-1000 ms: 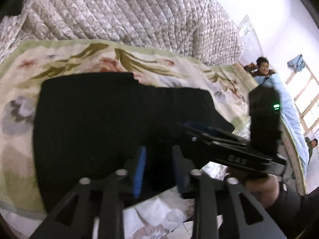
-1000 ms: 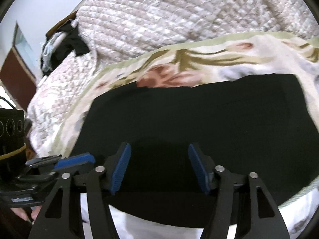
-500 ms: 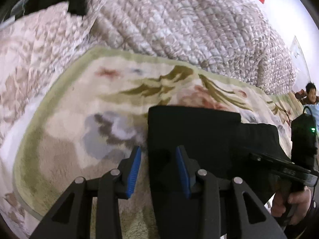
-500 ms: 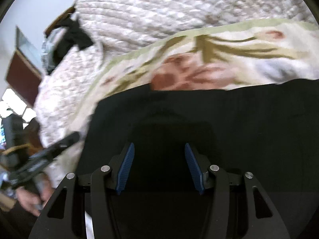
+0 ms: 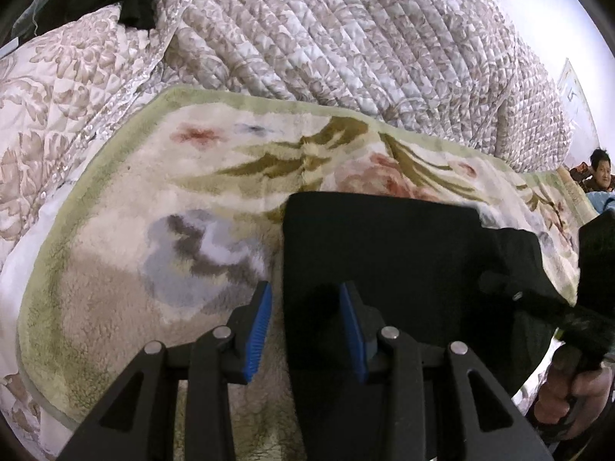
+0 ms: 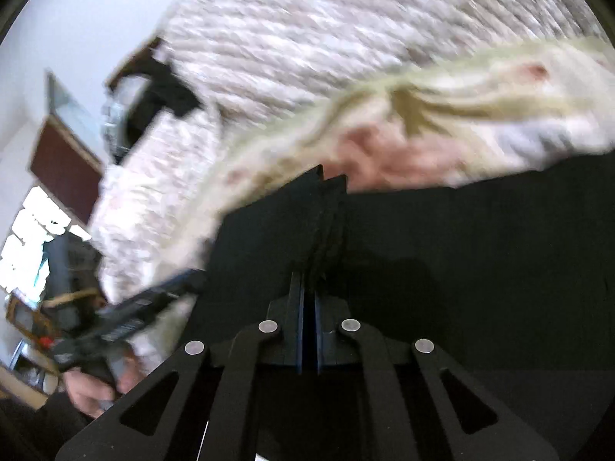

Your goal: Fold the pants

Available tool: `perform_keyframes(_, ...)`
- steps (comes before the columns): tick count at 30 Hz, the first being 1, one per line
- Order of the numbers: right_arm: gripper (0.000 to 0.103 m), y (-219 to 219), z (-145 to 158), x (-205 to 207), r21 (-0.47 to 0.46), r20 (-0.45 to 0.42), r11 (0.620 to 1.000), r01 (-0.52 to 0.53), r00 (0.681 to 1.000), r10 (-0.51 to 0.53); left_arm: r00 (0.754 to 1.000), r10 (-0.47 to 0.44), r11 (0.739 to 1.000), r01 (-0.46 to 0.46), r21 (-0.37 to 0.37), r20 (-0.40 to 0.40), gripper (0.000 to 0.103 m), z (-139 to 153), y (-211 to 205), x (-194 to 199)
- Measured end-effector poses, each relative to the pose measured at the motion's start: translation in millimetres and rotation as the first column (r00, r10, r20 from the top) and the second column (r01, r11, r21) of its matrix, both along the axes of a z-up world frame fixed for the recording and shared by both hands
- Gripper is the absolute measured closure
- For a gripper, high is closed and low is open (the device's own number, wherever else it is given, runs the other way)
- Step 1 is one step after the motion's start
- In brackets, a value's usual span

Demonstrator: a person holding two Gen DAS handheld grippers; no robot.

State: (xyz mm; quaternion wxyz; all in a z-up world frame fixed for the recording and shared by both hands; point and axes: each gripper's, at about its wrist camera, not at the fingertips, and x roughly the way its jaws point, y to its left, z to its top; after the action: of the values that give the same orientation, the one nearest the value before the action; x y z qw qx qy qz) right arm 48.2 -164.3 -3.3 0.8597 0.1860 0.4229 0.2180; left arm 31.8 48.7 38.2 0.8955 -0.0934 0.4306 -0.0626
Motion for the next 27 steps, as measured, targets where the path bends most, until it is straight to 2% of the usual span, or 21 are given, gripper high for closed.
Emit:
perform_keyframes(1,0.1,1.0,-11.6,4.9,-0.015,-0.049,1.0,-0.003,0.999,0.003,1.0,0.0,1.0,0.0,-0.001,-0.01,0.064,-1.7,-0.2,0.9)
perform_keyframes(3,0.098,0.8,-14.4,7.5,-0.014,-0.062,1.0,0.004,0.998,-0.004,1.0,0.004,1.0,-0.004,0.001,-0.015,0.064,-1.5,0.5,1.6)
perform_keyframes(5,0.092,-0.5,-2.8,4.7,-0.076,-0.022,0.997,0.035,0.999,-0.037,1.0,0.01,1.0,-0.01,0.005,-0.002,0.064,2.0,2.7,1.5)
perform_keyframes(7,0.092,-5.5,11.3,0.2,-0.134,0.044,0.987,0.086,0.996,-0.081,1.0,0.021,1.0,-0.021,-0.001,0.004,0.064,6.0,5.8,3.1)
perform_keyframes(9,0.092,-8.7,24.4,-2.3,-0.136,0.097,0.985,0.108,0.991,-0.095,1.0,0.024,0.999,-0.024,-0.023,0.007,0.064,10.3,7.5,7.1)
perform_keyframes(12,0.092,3.3,35.2,5.4,-0.121,0.13,0.991,0.051,0.991,-0.035,1.0,-0.005,0.998,0.005,-0.056,0.007,0.064,16.3,-1.4,22.3)
perform_keyframes(15,0.092,19.2,23.1,26.4,-0.159,0.103,0.986,0.039,0.994,-0.023,0.998,-0.058,0.996,0.058,-0.066,0.006,0.064,15.3,-20.4,44.5)
perform_keyframes(17,0.092,23.5,3.6,42.3,-0.223,0.04,0.973,0.053,0.998,-0.045,0.994,-0.096,0.991,0.091,-0.093,-0.052,0.063,2.0,-29.6,61.1)
perform_keyframes(18,0.092,22.5,-7.1,47.9,-0.222,0.005,0.974,0.048,0.999,-0.048,0.992,-0.087,0.992,0.079,-0.094,-0.086,0.063,-6.2,-32.0,67.7)
perform_keyframes(19,0.092,18.2,-9.0,47.4,-0.193,0.012,0.98,0.055,0.998,-0.054,0.992,-0.076,0.993,0.066,-0.102,-0.098,0.063,-11.4,-32.1,71.6)
perform_keyframes(23,0.092,14.4,-2.9,41.3,-0.208,0.018,0.976,0.061,0.998,-0.058,0.993,-0.075,0.985,0.059,-0.164,-0.095,0.061,-13.1,-24.8,72.3)
perform_keyframes(25,0.092,13.3,2.8,34.5,-0.215,0.022,0.974,0.066,0.998,-0.062,0.994,-0.073,0.987,0.061,-0.147,-0.079,0.061,-6.6,-24.8,65.7)
perform_keyframes(27,0.091,12.7,10.7,22.6,-0.22,0.041,0.974,0.059,0.998,-0.051,0.996,-0.075,0.993,0.071,-0.096,-0.046,0.061,3.3,-26.1,52.9)
